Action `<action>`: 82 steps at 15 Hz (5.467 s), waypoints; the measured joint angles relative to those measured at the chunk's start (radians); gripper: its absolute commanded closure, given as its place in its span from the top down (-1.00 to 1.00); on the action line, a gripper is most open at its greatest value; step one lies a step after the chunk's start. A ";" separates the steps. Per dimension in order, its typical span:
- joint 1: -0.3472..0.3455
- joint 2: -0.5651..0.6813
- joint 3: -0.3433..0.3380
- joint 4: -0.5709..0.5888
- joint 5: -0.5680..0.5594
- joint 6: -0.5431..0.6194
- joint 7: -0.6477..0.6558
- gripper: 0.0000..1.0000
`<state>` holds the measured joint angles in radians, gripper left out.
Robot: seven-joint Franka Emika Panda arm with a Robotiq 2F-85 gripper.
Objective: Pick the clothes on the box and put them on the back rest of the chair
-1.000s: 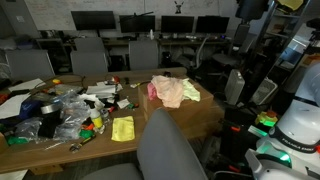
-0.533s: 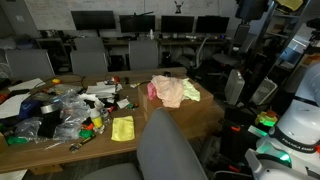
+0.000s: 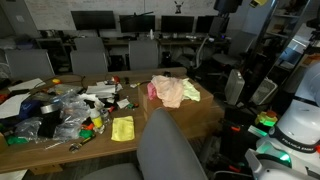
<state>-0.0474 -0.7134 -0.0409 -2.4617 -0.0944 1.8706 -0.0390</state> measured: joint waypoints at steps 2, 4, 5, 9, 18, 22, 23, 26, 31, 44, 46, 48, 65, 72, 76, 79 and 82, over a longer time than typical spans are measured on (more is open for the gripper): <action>0.000 0.102 0.001 0.046 0.002 0.094 0.028 1.00; 0.000 0.202 0.001 0.084 0.005 0.181 0.064 1.00; -0.001 0.249 0.001 0.100 0.007 0.217 0.083 1.00; -0.007 0.423 0.000 0.144 0.022 0.316 0.156 1.00; -0.034 0.737 -0.028 0.234 0.097 0.376 0.243 1.00; -0.052 0.832 -0.051 0.281 0.199 0.376 0.238 1.00; -0.059 0.853 -0.056 0.291 0.218 0.376 0.238 1.00; -0.081 0.920 -0.078 0.321 0.254 0.387 0.249 1.00; -0.094 1.033 -0.122 0.375 0.256 0.454 0.338 1.00; -0.068 1.217 -0.178 0.464 0.213 0.495 0.567 0.49; -0.063 1.231 -0.185 0.466 0.211 0.495 0.577 0.17; -0.060 1.238 -0.189 0.466 0.208 0.495 0.585 -0.16; 0.069 0.908 -0.226 0.324 -0.156 0.498 0.683 -0.97; 0.085 0.552 -0.062 0.198 -0.466 0.339 0.728 -0.97; 0.087 0.384 0.084 0.150 -0.489 0.238 0.695 -0.97; 0.094 0.292 0.175 0.127 -0.489 0.185 0.632 -0.97; 0.118 0.229 0.248 0.098 -0.489 0.151 0.564 -0.97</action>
<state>0.0702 -0.4847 0.2067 -2.3639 -0.5837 2.0213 0.5246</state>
